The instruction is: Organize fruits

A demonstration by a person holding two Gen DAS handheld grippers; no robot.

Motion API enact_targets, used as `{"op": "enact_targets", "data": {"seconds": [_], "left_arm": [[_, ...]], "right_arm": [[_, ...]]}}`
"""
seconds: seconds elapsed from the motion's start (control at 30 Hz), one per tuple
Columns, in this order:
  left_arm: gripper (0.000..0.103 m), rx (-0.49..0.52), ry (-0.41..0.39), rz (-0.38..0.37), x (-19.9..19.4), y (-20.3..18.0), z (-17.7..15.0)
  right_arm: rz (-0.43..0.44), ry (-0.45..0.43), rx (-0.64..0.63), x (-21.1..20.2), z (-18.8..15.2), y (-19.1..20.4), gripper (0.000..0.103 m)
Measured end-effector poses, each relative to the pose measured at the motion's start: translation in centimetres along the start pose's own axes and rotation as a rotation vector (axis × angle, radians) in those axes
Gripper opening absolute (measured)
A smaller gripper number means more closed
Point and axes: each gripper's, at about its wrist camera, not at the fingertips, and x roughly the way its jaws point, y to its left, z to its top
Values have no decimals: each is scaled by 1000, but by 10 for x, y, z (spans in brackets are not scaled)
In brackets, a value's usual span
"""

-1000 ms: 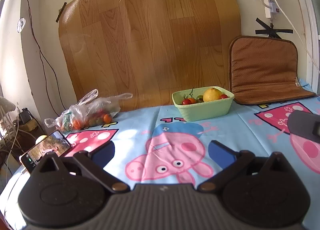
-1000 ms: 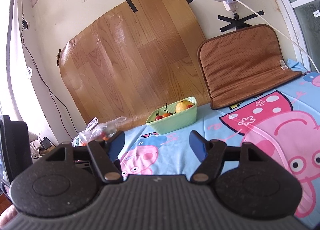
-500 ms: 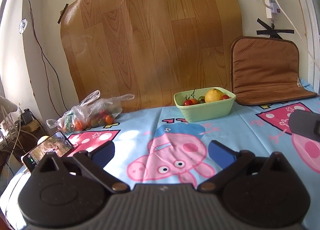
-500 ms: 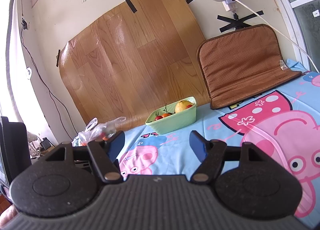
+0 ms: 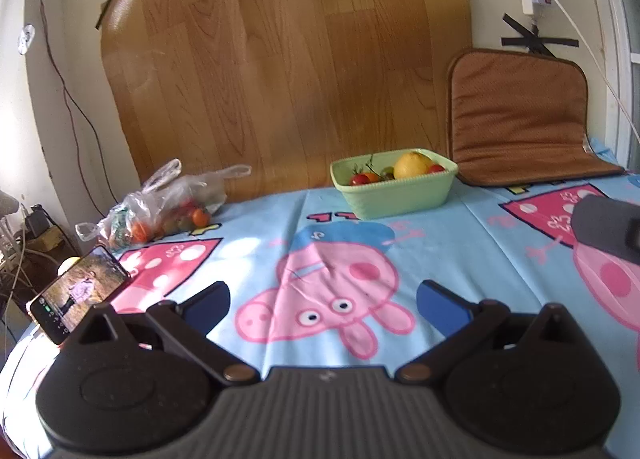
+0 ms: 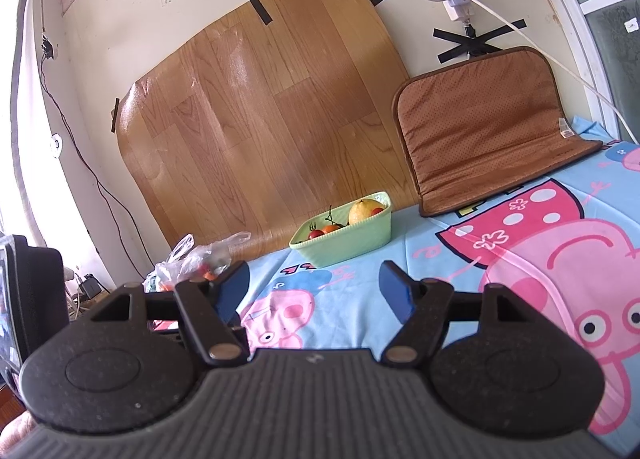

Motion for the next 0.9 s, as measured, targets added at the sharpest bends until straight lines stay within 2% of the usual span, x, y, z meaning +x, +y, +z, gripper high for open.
{"op": "enact_targets", "data": {"seconds": [0.2,0.9], "left_arm": [[103,5,43,-31,5,-3,-2],[103,3,100,-51,15,-7,-6]], "right_arm": [[-5,3,2,0,0,-1,74],[-19,13,16,4,-3,-2,74]]}}
